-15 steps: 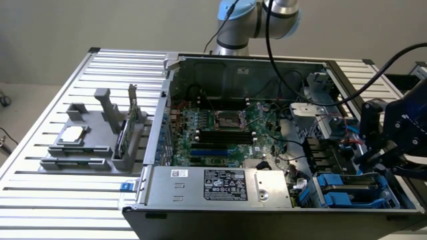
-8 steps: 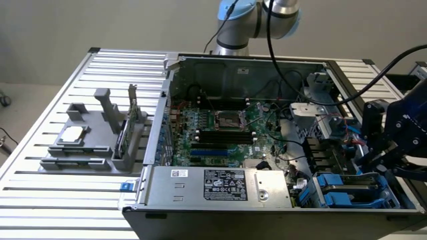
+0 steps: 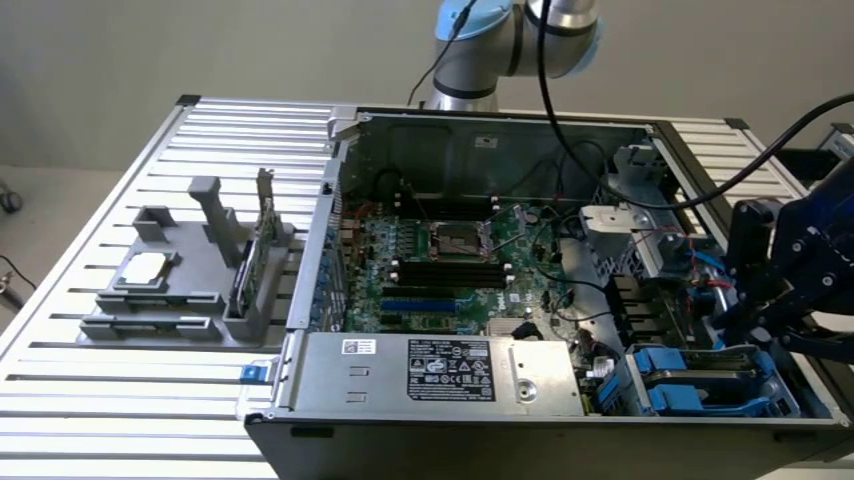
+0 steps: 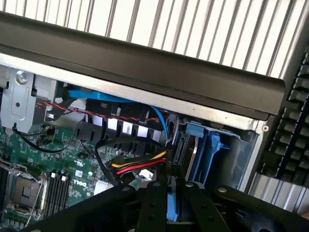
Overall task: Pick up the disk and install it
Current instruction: 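Insert the first disk wire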
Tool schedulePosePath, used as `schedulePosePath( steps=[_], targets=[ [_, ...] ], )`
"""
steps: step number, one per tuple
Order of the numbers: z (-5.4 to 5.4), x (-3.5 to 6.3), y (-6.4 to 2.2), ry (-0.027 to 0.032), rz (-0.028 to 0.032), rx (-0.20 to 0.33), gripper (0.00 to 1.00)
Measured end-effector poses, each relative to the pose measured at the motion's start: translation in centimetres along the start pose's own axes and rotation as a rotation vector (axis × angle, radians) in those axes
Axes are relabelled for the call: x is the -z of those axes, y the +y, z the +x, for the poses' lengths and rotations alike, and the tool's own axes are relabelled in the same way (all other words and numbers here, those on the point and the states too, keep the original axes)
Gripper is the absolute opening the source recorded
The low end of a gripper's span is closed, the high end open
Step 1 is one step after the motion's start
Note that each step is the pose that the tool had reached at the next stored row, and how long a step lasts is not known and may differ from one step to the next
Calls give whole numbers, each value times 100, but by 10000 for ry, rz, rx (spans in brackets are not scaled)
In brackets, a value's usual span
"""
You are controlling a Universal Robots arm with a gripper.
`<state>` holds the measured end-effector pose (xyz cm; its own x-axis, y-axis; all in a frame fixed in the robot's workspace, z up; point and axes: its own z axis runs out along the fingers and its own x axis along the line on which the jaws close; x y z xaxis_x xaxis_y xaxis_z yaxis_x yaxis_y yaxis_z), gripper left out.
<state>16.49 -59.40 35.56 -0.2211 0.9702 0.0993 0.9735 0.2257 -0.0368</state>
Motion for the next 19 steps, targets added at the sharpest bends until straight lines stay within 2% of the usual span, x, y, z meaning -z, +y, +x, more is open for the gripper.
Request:
schedulePosePath(
  steps=[6, 9, 14, 19],
  targets=[
    [0, 1, 1, 50, 58, -656, 17],
    [-1, -1, 1, 27, 91, -964, 17],
    [-1, -8, 1, -18, 51, -1535, 17],
    [-5, -48, 3, 14, -7, -2305, 17]
  ],
)
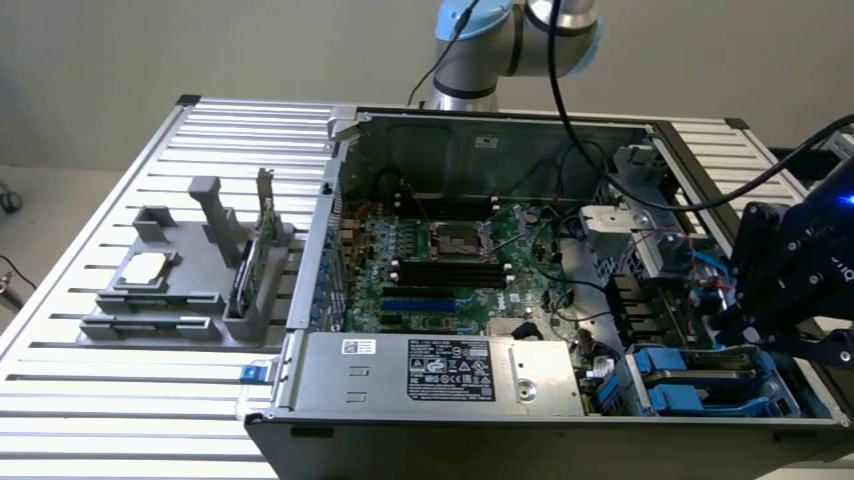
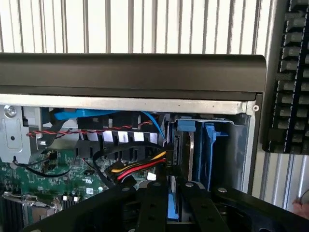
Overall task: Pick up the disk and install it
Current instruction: 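Insert the first disk wire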
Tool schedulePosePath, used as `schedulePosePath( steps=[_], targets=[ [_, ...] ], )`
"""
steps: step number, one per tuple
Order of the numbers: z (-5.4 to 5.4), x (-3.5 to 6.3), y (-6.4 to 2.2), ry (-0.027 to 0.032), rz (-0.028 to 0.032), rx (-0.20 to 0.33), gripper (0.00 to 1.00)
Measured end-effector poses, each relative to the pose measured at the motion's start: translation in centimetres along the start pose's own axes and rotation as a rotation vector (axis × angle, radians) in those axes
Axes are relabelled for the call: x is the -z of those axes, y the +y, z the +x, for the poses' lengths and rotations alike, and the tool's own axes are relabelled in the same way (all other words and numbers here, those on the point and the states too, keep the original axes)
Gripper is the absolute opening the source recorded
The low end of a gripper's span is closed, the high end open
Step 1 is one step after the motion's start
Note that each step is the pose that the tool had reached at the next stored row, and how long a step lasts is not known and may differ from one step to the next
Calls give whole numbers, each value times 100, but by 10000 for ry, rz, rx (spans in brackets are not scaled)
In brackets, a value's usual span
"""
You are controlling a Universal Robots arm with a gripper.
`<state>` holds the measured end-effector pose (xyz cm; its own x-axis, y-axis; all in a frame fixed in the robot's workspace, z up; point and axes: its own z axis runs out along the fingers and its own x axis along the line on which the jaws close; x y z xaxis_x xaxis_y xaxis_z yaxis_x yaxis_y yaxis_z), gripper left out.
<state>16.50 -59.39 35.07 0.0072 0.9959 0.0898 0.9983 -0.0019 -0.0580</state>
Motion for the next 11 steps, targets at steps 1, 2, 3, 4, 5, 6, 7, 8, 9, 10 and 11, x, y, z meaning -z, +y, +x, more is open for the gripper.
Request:
schedulePosePath(
  steps=[1, 2, 3, 4, 5, 6, 7, 8, 9, 10, 11],
  targets=[
    [-1, -9, 1, 8, -8, -161, 17],
    [-1, -17, 1, 15, -15, -314, 17],
    [-2, -23, 1, 18, -8, -452, 17],
    [-2, -27, 1, 11, 20, -567, 17],
    [-3, -30, 1, 3, 62, -667, 17],
    [-3, -32, 1, -13, 122, -735, 17],
    [-3, -34, 2, -41, 207, -777, 17],
    [-3, -36, 3, -69, 291, -799, 17],
    [-1, -39, 7, -99, 365, -814, 17],
    [5, -44, 15, -133, 429, -824, 17],
    [14, -49, 27, -156, 480, -830, 17]
  ],
)
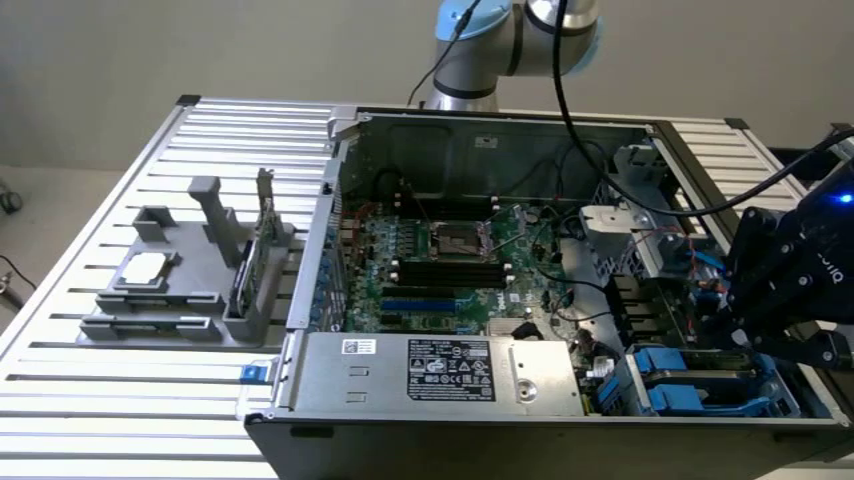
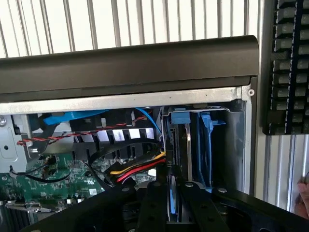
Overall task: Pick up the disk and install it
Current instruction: 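Insert the first disk wire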
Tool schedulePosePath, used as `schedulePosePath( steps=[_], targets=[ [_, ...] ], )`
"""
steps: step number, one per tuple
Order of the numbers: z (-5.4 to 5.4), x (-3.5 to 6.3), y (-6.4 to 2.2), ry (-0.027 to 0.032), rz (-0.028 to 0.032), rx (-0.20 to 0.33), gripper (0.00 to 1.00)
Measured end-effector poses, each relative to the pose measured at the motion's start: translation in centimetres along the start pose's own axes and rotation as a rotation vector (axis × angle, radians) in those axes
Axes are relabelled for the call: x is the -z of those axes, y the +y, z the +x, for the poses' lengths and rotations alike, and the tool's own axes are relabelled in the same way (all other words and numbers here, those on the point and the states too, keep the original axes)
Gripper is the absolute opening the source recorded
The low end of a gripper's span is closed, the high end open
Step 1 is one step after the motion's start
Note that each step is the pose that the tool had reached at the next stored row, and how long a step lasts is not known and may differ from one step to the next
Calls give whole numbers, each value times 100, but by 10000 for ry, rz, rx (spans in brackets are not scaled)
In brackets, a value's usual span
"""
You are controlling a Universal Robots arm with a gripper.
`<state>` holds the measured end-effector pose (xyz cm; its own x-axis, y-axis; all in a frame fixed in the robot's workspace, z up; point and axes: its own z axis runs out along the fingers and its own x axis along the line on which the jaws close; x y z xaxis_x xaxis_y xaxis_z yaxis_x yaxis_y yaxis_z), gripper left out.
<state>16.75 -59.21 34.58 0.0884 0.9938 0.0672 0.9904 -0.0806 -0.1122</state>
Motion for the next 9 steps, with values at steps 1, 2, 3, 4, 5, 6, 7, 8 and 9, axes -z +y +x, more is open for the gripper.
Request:
schedulePosePath(
  steps=[1, 2, 3, 4, 5, 6, 7, 8, 9],
  targets=[
    [12, -4, 16, -28, 49, -6, 17],
    [23, -8, 33, -64, 93, -13, 17],
    [36, -11, 51, -109, 130, -21, 17],
    [46, -14, 69, -161, 166, -29, 17],
    [51, -15, 84, -241, 219, -42, 17],
    [53, -16, 96, -320, 275, -55, 17],
    [55, -15, 107, -402, 330, -68, 17],
    [57, -15, 113, -465, 391, -80, 17],
    [58, -17, 119, -511, 437, -90, 17]
  ],
)
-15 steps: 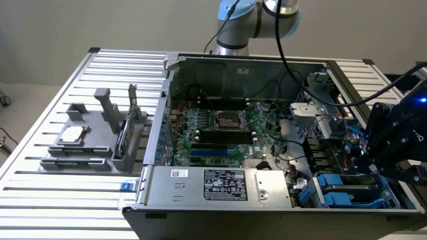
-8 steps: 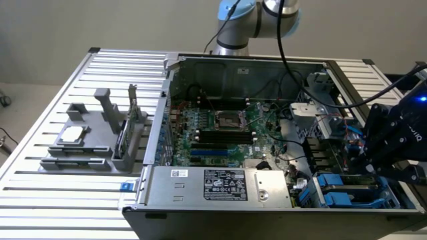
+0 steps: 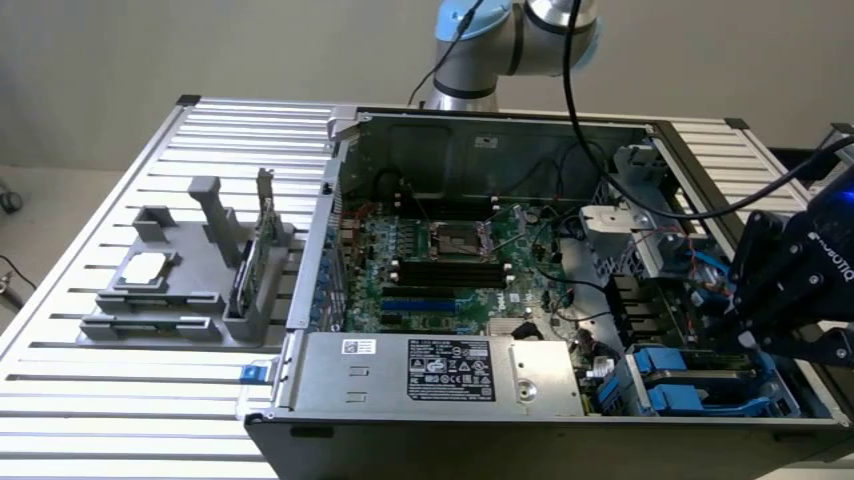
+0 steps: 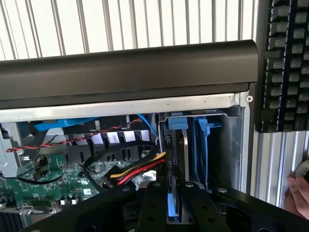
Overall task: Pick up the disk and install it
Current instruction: 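Insert the first disk wire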
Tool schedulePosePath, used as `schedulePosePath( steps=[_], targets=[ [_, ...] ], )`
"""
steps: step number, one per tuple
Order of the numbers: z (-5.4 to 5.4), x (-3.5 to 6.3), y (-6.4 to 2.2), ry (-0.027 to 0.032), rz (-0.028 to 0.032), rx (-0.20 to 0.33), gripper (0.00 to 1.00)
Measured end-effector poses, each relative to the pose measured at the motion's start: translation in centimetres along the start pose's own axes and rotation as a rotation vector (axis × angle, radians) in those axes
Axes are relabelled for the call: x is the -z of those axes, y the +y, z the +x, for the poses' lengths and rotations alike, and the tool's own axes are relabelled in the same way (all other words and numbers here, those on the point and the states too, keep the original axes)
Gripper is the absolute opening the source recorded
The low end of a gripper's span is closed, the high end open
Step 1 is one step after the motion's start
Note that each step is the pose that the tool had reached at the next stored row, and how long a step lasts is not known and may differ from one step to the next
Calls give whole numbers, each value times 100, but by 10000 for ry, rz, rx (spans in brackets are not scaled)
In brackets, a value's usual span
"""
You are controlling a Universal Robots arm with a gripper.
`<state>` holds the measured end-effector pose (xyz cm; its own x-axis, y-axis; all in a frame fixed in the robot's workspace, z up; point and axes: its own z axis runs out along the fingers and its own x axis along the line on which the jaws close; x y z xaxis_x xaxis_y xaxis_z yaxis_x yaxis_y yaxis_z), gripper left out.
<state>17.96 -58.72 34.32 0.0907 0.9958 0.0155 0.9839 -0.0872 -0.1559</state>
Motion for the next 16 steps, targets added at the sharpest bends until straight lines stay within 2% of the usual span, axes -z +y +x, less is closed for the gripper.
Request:
schedulePosePath(
  steps=[2, 4, 6, 9, 13, 16],
  targets=[
    [0, -3, 5, -40, 31, -7, 17],
    [1, -14, 18, -53, 77, -10, 17],
    [7, -20, 39, -115, 143, -21, 17],
    [23, -21, 66, -260, 327, -46, 17],
    [40, -16, 97, -341, 509, -61, 17],
    [49, -13, 111, -364, 534, -65, 17]
  ],
)
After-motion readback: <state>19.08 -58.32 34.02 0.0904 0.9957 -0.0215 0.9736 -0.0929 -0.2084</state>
